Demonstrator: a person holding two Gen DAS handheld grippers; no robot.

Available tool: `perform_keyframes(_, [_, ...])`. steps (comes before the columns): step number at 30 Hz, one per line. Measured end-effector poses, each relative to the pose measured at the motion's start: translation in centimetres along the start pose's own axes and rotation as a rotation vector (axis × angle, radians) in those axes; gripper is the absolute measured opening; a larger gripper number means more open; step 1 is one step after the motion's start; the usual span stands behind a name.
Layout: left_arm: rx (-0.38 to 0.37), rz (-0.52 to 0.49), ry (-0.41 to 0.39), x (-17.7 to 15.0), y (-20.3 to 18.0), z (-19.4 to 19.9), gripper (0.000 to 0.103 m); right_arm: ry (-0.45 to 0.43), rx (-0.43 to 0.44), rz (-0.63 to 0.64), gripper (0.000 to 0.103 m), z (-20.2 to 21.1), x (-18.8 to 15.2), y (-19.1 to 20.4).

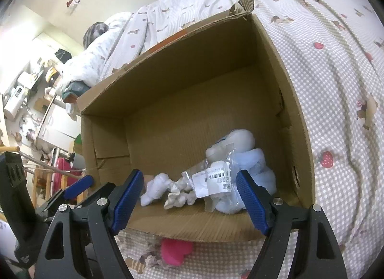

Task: Organize soft objects
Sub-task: 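Withdraw both tools from the box back toward the pink duck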

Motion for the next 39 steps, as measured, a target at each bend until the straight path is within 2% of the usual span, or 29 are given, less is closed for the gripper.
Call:
perform_keyframes(7, [-0.012,0.022,-0.018,-0.5,0.5,1.9,0.089,-0.012,0.0,-0.011,0.084,1.0,-0.6,0.2])
perform_keyframes(16, [0.01,0.039,-0.045,-1.4,2.3,4.6,0.089,-0.013,0.028,-0.005,0.084,2.9,-2.2,1.5])
perform_keyframes(28, [0.036,0.068,-0.048,-4.2,4.1,6.9,0.089,-0.025,0.021,0.003,0.084,4.9,-4.6,2.1])
perform_keyframes(39, [0.062,0.123,-0.003,-6.5,5.6,7.0,0.089,0.011,0.007,0.044,0.084,5.2,-7.0,2.8])
Point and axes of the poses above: each gripper's, at about its wrist camera, not at the fingertips, and z roughly against the way its jaws point, y to its left, x to its top, the point moved 7 cm from there along -z, roughly the way its jaws point, and after that the axes turned 7 degrees about z, right-handed, at the moved point
